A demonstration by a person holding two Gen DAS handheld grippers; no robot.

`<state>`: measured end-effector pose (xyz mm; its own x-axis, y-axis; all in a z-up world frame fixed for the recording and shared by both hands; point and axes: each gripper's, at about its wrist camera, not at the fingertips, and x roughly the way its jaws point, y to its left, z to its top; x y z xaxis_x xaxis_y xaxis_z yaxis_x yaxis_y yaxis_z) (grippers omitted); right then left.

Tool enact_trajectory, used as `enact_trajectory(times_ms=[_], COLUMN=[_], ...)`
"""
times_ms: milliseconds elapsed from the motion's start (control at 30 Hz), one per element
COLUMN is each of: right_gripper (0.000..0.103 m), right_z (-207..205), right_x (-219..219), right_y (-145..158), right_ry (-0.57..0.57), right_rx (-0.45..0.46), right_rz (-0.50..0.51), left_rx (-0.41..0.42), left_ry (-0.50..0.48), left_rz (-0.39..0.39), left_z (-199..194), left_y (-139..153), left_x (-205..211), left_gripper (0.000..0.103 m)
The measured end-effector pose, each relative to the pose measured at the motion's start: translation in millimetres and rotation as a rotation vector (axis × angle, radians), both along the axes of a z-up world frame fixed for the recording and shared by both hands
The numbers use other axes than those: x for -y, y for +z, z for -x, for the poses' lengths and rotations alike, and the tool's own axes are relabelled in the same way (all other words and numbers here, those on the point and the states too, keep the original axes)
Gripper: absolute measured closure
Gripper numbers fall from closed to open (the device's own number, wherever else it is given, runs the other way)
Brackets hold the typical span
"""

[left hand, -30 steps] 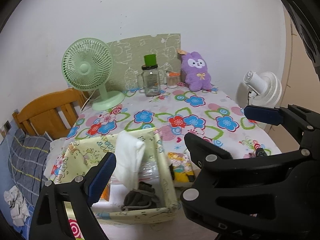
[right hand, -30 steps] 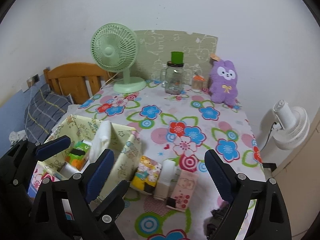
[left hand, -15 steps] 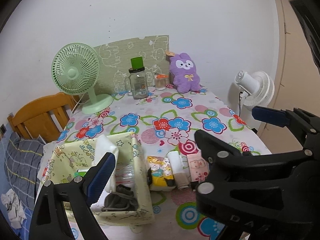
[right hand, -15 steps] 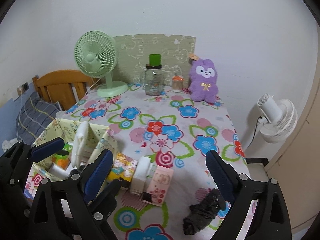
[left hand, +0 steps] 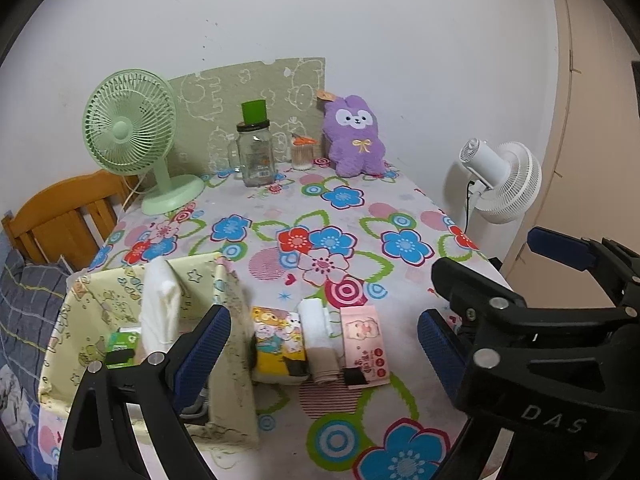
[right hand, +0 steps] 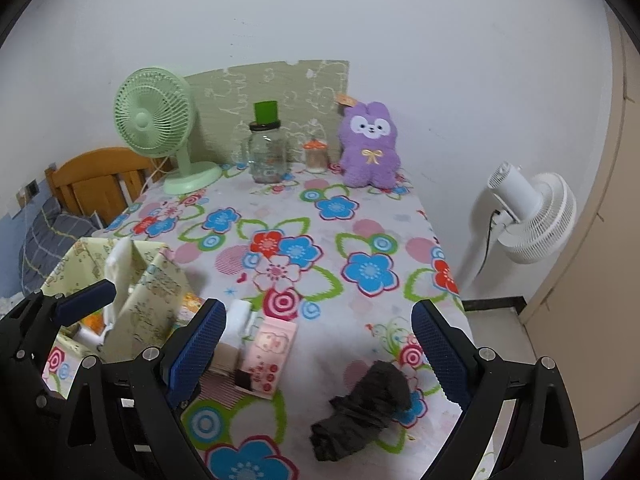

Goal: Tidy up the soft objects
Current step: 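Withdraw both grippers from the box toward the items on the table, then grasp the black plastic bag with the right gripper while the left grasps the pink tissue pack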

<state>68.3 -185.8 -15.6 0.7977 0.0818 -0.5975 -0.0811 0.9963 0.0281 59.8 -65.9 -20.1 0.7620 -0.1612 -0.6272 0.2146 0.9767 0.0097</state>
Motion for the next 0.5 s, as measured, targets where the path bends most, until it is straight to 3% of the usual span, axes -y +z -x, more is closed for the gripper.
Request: enact_trajectory(times_ms=[500], right_gripper=[0.007], right_z=[-8.4], right_x=[32.9], right_y=[-37.5], right_ry=[-0.048], right_rx=[-0.049], right_rz=[-0.016], left_rx=[-0.075], left_ry=[-0.019], left_rz=[-0.022], left_z=[-12.5], left_y=[-33.3], left_x=[27.4], left_gripper=[0.007])
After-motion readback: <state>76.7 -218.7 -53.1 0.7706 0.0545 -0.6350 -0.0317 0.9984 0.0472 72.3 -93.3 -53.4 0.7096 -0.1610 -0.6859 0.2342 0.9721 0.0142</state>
